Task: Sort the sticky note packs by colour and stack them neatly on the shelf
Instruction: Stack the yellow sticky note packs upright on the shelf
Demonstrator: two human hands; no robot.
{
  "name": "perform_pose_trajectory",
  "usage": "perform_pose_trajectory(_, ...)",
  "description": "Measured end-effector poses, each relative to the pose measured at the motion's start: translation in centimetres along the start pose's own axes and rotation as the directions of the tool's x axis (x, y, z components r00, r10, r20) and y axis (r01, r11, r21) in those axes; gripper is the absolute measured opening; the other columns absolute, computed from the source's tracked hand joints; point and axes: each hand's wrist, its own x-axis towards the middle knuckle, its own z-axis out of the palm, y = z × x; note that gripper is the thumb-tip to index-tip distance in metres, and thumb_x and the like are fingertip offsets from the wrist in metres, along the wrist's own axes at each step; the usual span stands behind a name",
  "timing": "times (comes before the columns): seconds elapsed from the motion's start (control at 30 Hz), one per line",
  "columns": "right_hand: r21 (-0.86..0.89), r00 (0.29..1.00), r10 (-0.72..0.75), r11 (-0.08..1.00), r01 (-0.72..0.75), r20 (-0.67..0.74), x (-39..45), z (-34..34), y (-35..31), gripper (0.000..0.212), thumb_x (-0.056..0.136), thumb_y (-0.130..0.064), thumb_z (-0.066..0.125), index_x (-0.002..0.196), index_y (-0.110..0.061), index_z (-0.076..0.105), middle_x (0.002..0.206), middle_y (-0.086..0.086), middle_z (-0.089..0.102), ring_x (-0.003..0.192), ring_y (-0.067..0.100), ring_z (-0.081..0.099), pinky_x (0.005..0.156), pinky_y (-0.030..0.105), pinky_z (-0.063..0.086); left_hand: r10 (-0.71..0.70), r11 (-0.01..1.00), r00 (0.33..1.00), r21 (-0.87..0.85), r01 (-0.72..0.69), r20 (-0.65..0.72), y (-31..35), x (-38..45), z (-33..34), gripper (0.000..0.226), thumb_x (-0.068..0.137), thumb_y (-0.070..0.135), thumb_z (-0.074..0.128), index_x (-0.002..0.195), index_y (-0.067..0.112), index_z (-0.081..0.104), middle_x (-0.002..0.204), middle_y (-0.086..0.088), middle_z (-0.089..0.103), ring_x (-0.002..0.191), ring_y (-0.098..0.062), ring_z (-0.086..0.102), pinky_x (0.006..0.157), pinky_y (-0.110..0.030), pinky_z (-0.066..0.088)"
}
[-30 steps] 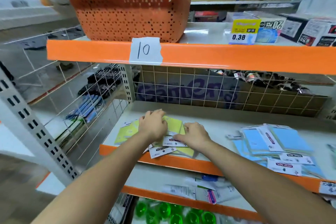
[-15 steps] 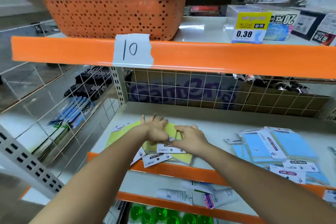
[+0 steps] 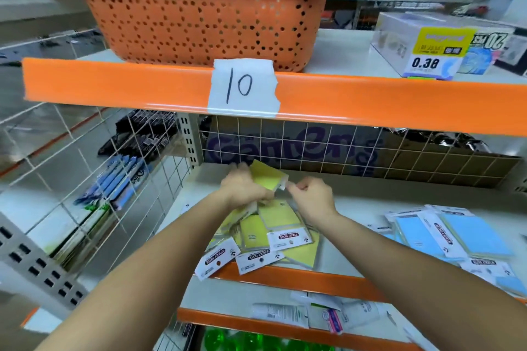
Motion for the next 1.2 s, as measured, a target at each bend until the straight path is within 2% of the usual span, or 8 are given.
perform_pose_trajectory(0.07,0.148,0.996,0.020,0.988,-0.032,0.088,0.3,0.8,-0.8,0.041,0.089,-0.040,0.060,0.075,-0.002,0.067,0.074,0.016,0.068,0.076,0.033,0.064,0.071,0.039,0.049,-0.059,0.987,0.998,-0.148,0.057,-0.008,-0.4,0.2,0.0,0.061,0.069,0.037,0.078,0.110,0.006,0.044,0.115,-0.011,0.052,0.095,-0.021,0.056,0.072,-0.029,0.046)
perform_pose_trajectory(0.2,0.290,0.981,0.030,0.953,-0.086,0.192,0.8,2.4,-2.0,0.020,0.091,-0.024,0.059,0.075,-0.013,0.064,0.070,0.003,0.065,0.067,0.020,0.062,0.087,0.047,0.055,-0.083,0.947,0.997,-0.311,0.080,0.005,-1.0,0.9,0.7,0.103,0.063,0.040,0.083,0.139,0.000,0.025,0.134,-0.014,0.042,0.123,-0.028,0.045,0.096,-0.033,0.043)
perform_pose_trajectory(0.3,0.323,0.982,0.059,0.940,-0.115,0.180,1.6,2.8,-2.6,0.030,0.092,-0.015,0.056,0.121,-0.014,0.055,0.091,0.007,0.063,0.074,0.026,0.063,0.085,0.048,0.055,-0.038,0.885,0.998,-0.462,0.060,0.057,-1.2,1.3,0.5,0.079,0.071,0.033,0.080,0.127,0.006,0.032,0.110,-0.002,0.051,0.100,-0.017,0.052,0.074,-0.025,0.044)
perform_pose_trajectory(0.4,0.346,0.973,0.048,0.930,-0.126,0.227,2.2,2.0,-3.1,0.043,0.094,-0.010,0.054,0.134,-0.024,0.043,0.097,0.010,0.064,0.073,0.024,0.062,0.064,0.032,0.058,-0.028,0.830,0.998,-0.555,0.054,0.055,-1.7,1.8,-0.1,0.049,0.087,0.026,0.064,0.126,0.014,0.037,0.092,0.004,0.054,0.078,-0.008,0.052,0.058,-0.022,0.039)
perform_pose_trajectory(0.67,0.029,0.988,0.025,0.999,-0.030,0.149,5.7,4.1,-2.2,0.033,0.098,-0.026,0.051,0.127,-0.012,0.048,0.110,0.008,0.061,0.084,0.026,0.062,0.073,0.037,0.053,-0.054,0.854,0.997,-0.519,0.020,-0.050,-2.9,5.0,0.4,0.038,0.093,0.013,0.048,0.130,0.019,0.046,0.076,0.002,0.053,0.059,-0.019,0.047,0.052,-0.026,0.037)
perform_pose_trajectory(0.87,-0.020,0.987,-0.113,0.993,0.116,0.115,8.1,6.2,-0.9,0.040,0.098,-0.018,0.050,0.137,-0.014,0.042,0.116,0.011,0.062,0.084,0.024,0.057,0.054,0.025,0.040,0.021,0.918,0.996,-0.393,-0.053,-0.085,-4.1,8.1,1.2,0.058,0.087,0.008,0.053,0.140,0.027,0.040,0.099,-0.002,0.059,0.071,-0.018,0.056,0.065,-0.035,0.053)
perform_pose_trajectory(1.07,-0.002,0.967,-0.253,0.967,0.253,0.005,10.3,7.6,0.2,0.054,0.096,-0.022,0.054,0.144,-0.037,0.033,0.096,0.005,0.067,0.083,0.026,0.065,0.074,0.040,0.054,0.114,0.917,0.983,-0.365,-0.161,-0.147,-5.1,11.0,1.8,0.074,0.081,0.007,0.062,0.144,0.032,0.033,0.094,-0.007,0.067,0.074,-0.024,0.064,0.065,-0.034,0.053)
perform_pose_trajectory(1.2,-0.017,0.959,-0.272,0.962,0.272,-0.074,11.5,8.3,0.8,0.062,0.093,-0.026,0.061,0.146,-0.023,0.028,0.098,0.004,0.071,0.089,0.025,0.067,0.074,0.034,0.052,0.213,0.913,0.954,-0.303,-0.272,-0.213,-5.4,12.6,1.7,0.062,0.082,0.006,0.062,0.136,0.027,0.039,0.095,-0.011,0.068,0.082,-0.031,0.065,0.069,-0.043,0.053)
